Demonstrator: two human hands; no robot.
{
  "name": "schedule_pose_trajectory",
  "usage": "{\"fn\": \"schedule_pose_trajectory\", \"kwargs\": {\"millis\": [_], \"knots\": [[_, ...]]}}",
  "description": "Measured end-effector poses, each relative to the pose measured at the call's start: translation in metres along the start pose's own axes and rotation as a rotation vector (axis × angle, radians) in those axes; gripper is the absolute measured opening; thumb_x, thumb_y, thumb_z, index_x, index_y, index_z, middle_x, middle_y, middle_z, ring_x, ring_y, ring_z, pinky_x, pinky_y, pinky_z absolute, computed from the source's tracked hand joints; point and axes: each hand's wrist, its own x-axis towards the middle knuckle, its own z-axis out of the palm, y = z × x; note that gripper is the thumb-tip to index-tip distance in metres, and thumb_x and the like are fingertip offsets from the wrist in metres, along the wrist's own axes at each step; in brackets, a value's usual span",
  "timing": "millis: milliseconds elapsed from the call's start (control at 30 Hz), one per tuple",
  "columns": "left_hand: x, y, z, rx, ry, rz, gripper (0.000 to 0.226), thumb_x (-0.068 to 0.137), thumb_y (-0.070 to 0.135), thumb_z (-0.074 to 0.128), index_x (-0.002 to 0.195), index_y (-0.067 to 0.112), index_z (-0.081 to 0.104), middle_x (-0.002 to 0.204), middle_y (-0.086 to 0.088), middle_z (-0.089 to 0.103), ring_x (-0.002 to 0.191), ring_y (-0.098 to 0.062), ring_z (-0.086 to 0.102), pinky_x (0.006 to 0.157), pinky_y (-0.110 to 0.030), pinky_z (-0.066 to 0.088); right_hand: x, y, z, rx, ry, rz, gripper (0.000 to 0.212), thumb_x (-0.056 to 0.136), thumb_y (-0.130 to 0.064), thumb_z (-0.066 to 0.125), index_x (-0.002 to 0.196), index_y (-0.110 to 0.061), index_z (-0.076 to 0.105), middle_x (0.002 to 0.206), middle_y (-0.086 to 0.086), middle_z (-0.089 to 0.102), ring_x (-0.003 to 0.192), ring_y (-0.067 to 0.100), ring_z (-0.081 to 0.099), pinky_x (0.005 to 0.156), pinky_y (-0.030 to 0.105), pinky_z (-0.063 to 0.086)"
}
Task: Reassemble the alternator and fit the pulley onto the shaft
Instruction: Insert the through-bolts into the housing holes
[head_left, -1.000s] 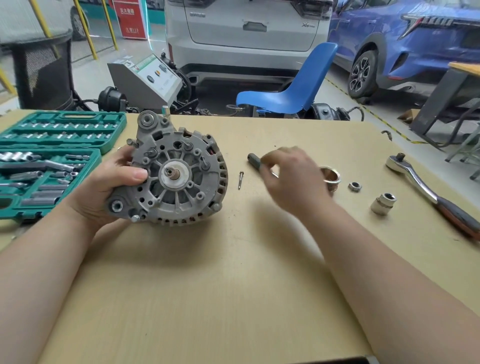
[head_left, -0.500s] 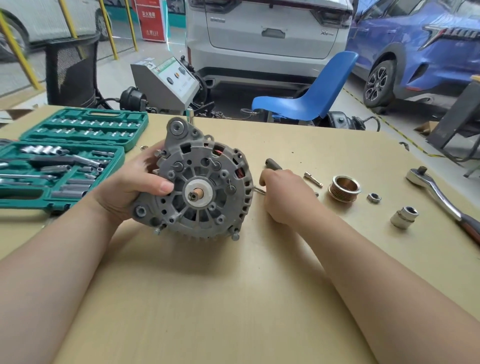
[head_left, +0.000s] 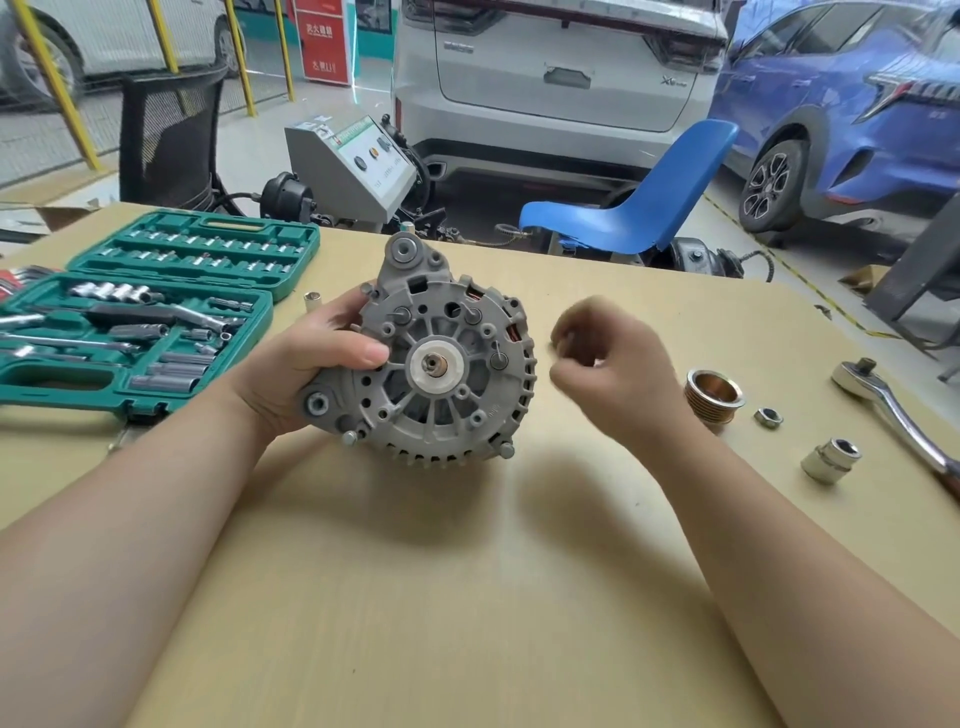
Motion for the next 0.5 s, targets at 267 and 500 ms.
{"fn": "schedule_pose_trajectory", "kwargs": {"millis": [267, 500], "knots": [[0.006, -0.001, -0.006, -0.069, 0.002, -0.103, 0.073, 0.071, 0.016, 0.073, 0.142, 0.008, 0.058, 0.126, -0.024, 0.073, 0.099, -0.038, 0.078, 0.076, -0.043, 0.066, 0.013, -0.031, -0.004, 0.102, 0.408, -0.439, 0.014, 0.100, -0.012, 0.070, 0.112, -0.009, 0.076, 0.103, 0.000, 0.077, 0.088, 0.019, 0.074, 0.060, 0.042, 0.062], [0.012, -0.004, -0.008, -0.141, 0.019, -0.171, 0.072, 0.082, 0.011, 0.062, 0.153, 0.009, 0.050, 0.135, -0.027, 0.068, 0.106, -0.041, 0.075, 0.082, -0.049, 0.065, 0.024, -0.033, 0.009, 0.000, 0.353, -0.449, 0.017, 0.098, -0.008, 0.071, 0.114, -0.005, 0.078, 0.104, 0.002, 0.080, 0.087, 0.017, 0.078, 0.077, 0.041, 0.064]]}}
